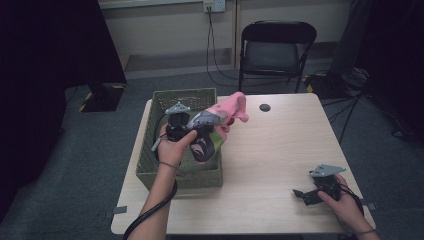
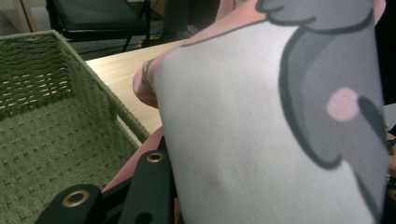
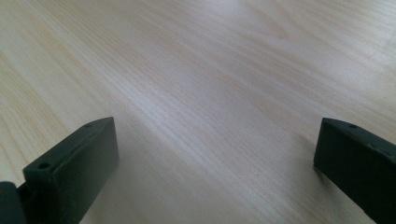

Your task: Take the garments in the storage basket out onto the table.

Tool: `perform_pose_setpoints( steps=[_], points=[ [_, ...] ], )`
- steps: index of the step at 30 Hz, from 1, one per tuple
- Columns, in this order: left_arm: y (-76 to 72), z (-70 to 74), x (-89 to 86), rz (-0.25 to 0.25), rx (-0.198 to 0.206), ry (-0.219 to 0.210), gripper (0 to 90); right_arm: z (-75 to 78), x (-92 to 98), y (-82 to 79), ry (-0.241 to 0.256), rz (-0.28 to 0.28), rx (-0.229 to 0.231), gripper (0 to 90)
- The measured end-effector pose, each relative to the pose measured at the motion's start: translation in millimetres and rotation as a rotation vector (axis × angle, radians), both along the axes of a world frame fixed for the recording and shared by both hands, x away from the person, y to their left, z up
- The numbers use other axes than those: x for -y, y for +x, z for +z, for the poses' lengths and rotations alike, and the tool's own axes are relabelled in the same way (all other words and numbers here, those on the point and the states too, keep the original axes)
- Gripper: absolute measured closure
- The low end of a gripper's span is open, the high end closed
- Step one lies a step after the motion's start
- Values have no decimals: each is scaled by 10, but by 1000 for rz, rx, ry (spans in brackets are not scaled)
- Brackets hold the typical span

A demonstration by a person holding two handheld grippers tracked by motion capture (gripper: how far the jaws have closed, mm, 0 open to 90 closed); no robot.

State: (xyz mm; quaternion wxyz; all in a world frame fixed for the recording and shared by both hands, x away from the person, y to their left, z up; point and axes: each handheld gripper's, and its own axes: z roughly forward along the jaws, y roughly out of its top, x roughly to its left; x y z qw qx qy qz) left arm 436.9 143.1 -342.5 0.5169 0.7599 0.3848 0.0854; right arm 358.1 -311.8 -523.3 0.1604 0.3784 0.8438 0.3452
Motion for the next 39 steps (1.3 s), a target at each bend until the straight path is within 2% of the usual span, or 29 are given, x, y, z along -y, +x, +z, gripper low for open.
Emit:
perform_pose_setpoints(
  steps=[10,39],
  points=[
    [-10,41,180,-37,18,-19,671,0,0,0,0,0,0,0],
    [-43,0,687,-130,34,-52,671,0,0,-1,0,0,-1,0]
  ],
)
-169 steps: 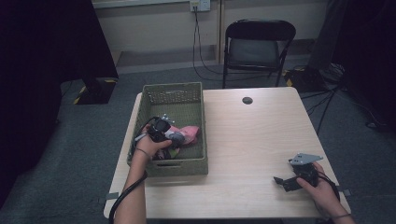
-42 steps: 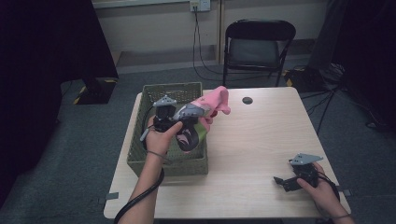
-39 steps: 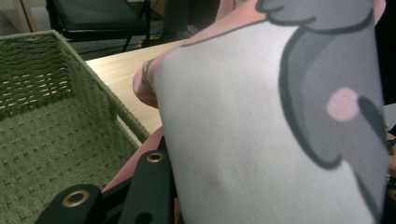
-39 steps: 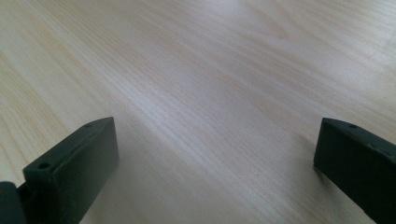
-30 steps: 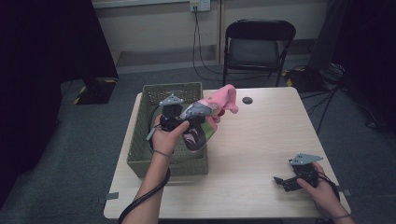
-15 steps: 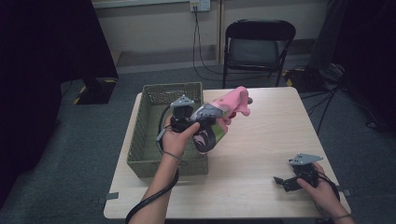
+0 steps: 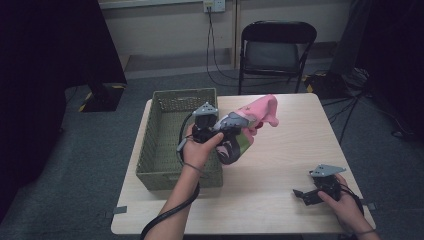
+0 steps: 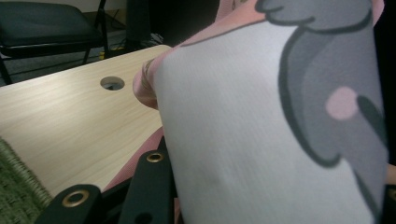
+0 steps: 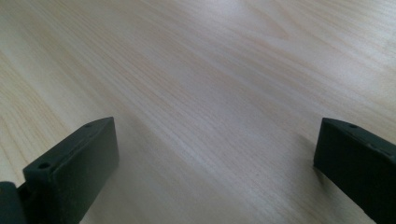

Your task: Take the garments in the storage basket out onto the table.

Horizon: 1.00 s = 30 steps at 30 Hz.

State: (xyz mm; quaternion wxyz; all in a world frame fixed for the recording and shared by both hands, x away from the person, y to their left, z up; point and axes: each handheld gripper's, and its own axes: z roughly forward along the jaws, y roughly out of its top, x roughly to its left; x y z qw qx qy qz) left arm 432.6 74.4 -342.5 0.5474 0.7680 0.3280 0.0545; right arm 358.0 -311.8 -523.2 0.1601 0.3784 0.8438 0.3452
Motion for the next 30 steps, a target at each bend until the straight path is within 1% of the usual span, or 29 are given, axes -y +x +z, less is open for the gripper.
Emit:
perform_pose_setpoints(
  steps=[9,12,15,21,23,26,30],
  points=[
    [6,-52,134,-21,-8,2,670,0,0,0,-1,1,1,0],
    [3,-70,189,-30,-9,20,669,0,0,0,-1,0,1,0],
    [-12,-92,254,-39,-9,24,669,0,1,1,-1,1,2,0],
    [-11,-139,315,-43,-17,38,669,0,1,1,-1,1,2,0],
    [-11,-169,336,-43,-22,47,669,0,1,1,-1,0,2,0],
    [-16,-216,371,-47,-24,72,669,0,1,1,-1,0,2,0],
    [-25,-272,421,-47,-31,88,669,0,1,1,-1,1,2,0]
  ],
)
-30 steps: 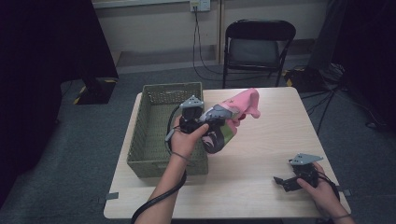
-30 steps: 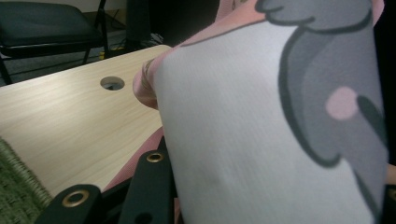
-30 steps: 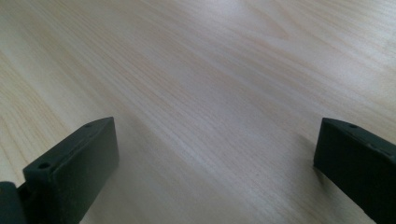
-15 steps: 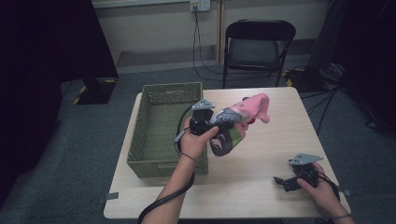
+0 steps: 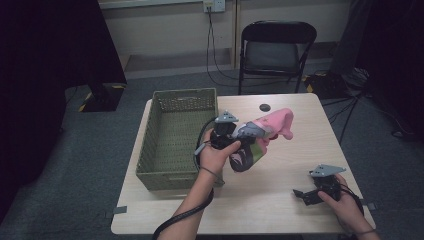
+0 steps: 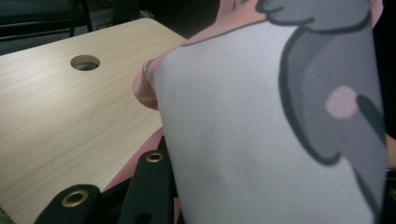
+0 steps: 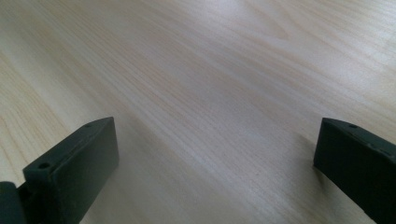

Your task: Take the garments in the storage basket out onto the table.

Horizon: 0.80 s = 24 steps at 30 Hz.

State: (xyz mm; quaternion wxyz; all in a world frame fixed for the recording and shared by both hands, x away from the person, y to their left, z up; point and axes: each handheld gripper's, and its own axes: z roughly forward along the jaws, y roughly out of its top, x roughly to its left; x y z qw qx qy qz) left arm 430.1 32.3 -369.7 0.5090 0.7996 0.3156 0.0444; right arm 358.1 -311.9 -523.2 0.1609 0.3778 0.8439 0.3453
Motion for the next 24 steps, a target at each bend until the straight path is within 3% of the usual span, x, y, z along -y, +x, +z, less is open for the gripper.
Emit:
perform_pose_setpoints(
  steps=[24],
  points=[
    [-28,-211,342,-20,2,110,669,0,0,-1,0,-1,0,0]
  ],
)
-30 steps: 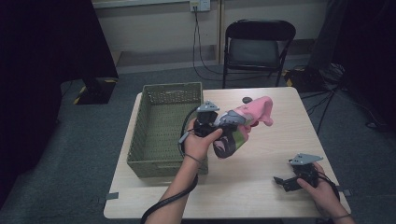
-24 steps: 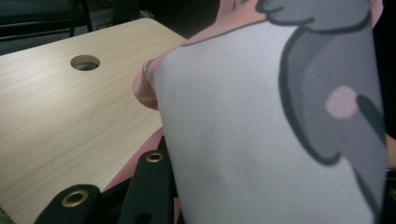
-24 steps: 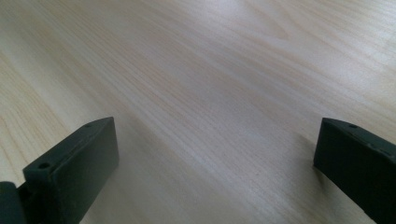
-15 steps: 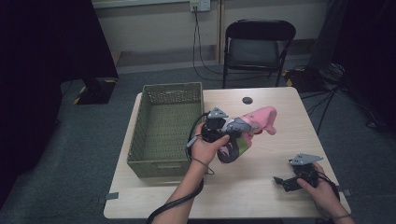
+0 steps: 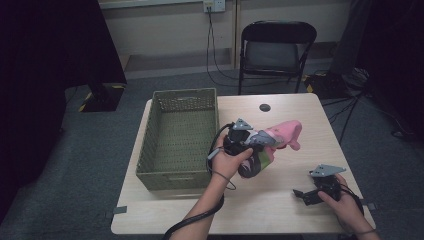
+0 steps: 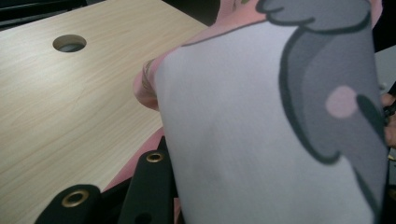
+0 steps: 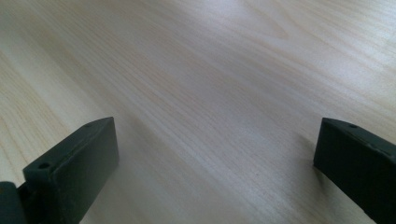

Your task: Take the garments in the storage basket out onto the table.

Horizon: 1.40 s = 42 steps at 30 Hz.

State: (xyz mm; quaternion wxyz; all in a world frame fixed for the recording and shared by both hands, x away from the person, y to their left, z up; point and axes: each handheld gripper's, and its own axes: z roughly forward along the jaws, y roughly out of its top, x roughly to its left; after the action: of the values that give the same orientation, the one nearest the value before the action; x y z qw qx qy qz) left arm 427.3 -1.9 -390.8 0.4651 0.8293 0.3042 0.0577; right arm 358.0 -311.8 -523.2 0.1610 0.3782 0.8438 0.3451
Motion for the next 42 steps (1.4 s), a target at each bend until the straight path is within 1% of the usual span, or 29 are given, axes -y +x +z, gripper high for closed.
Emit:
perform_pose_setpoints(
  steps=[1,2,10,16,21,28,38,42],
  points=[
    [-2,-13,13,1,3,12,669,0,0,0,0,0,0,0],
    [-4,-31,28,3,1,16,669,0,0,0,0,0,0,0],
    [0,-168,106,6,-28,26,669,0,0,0,0,0,0,0],
    [-7,-251,173,6,-40,50,668,0,0,0,0,0,0,0],
    [-7,-319,202,10,-54,38,665,0,0,0,0,0,0,0],
    [-21,-447,250,12,-82,44,665,0,0,0,1,-1,0,0],
    [-17,-561,270,22,-102,46,661,0,0,-1,0,-1,0,0],
    [-17,-606,296,26,-109,53,659,0,0,-1,0,-1,1,0]
  ],
)
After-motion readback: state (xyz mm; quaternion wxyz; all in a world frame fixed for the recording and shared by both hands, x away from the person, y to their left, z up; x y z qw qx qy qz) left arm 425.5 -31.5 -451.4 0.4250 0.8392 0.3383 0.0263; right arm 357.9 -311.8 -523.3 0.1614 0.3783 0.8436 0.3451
